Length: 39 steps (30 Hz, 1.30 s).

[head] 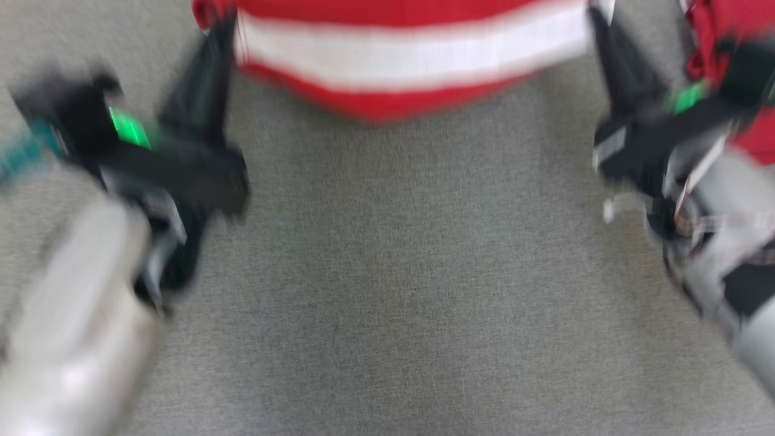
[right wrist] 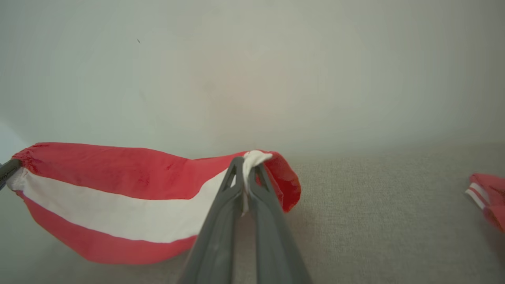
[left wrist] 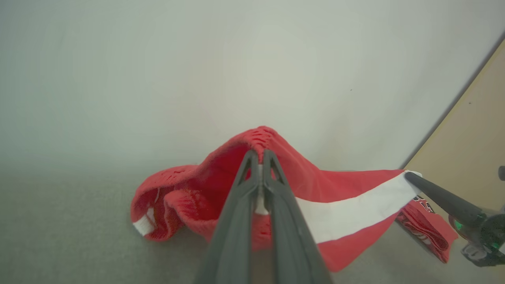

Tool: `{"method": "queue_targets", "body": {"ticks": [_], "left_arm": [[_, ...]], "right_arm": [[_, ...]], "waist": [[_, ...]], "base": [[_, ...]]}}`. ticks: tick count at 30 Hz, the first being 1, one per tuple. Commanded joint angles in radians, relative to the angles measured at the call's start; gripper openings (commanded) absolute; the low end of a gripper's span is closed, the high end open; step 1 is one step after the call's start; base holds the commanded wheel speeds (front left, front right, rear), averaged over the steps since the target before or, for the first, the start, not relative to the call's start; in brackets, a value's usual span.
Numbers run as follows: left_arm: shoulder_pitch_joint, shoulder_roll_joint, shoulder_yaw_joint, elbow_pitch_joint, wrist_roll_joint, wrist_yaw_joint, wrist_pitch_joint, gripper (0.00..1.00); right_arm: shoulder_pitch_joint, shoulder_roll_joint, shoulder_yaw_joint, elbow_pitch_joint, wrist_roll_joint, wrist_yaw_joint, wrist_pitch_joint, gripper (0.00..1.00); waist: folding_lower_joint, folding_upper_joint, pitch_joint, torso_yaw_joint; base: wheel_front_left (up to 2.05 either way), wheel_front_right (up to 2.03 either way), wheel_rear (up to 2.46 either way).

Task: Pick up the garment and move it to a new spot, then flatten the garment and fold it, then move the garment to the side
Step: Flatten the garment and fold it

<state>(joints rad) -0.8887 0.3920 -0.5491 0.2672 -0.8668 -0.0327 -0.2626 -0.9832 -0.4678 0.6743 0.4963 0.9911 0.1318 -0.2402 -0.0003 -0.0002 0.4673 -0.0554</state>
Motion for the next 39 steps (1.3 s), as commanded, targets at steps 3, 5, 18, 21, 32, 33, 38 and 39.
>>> {"method": "queue_targets", "body": {"ticks": [3,5,18,21,32,33,38,39], "left_arm": [[0.133,-0.010,0.034,-0.063,0.043,0.013,-0.002,0.00],[0.227,-0.019,0.049,-0.101,0.067,0.018,-0.002,0.00],[0.701,-0.093,0.083,-0.171,0.202,0.014,-0.002,0.00],[0.775,-0.105,0.097,-0.169,0.222,0.007,-0.002,0.00],[0.899,-0.144,0.091,-0.191,0.285,-0.035,-0.002,0.00],[0.890,-0.150,0.091,-0.193,0.291,-0.038,-0.002,0.00],[0.839,-0.187,0.099,-0.189,0.281,-0.056,-0.002,0.00],[0.839,-0.187,0.099,-0.189,0.281,-0.056,-0.002,0.00]], "right_arm": [[0.105,-0.023,0.008,-0.031,0.010,-0.003,-0.012,0.00],[0.180,-0.034,0.005,-0.051,0.015,-0.003,-0.016,0.00],[0.642,-0.068,-0.062,-0.137,0.040,-0.003,-0.023,0.00],[0.745,-0.061,-0.103,-0.162,0.037,-0.003,-0.024,0.00],[1.056,0.007,-0.350,-0.327,-0.067,-0.003,0.039,0.00],[1.052,0.015,-0.370,-0.341,-0.083,-0.003,0.053,0.00],[0.952,0.051,-0.454,-0.373,-0.155,-0.003,0.130,0.00],[0.952,0.051,-0.454,-0.373,-0.155,-0.003,0.130,0.00]], "waist": [[0.0003,0.0002,-0.079,0.008],[0.0003,0.0002,-0.104,0.007],[0.0003,0.0002,-0.257,0.021],[0.0003,0.0002,-0.278,0.031],[0.0003,0.0002,-0.302,0.064],[0.0003,0.0002,-0.300,0.065],[0.0003,0.0002,-0.278,0.076],[0.0003,0.0002,-0.278,0.076]], "base": [[0.00,0.00,0.00],[0.00,0.00,0.00],[0.00,0.00,0.00],[0.00,0.00,0.00],[0.00,0.00,0.00],[0.00,0.00,0.00],[0.00,0.00,0.00],[0.00,0.00,0.00]]}}
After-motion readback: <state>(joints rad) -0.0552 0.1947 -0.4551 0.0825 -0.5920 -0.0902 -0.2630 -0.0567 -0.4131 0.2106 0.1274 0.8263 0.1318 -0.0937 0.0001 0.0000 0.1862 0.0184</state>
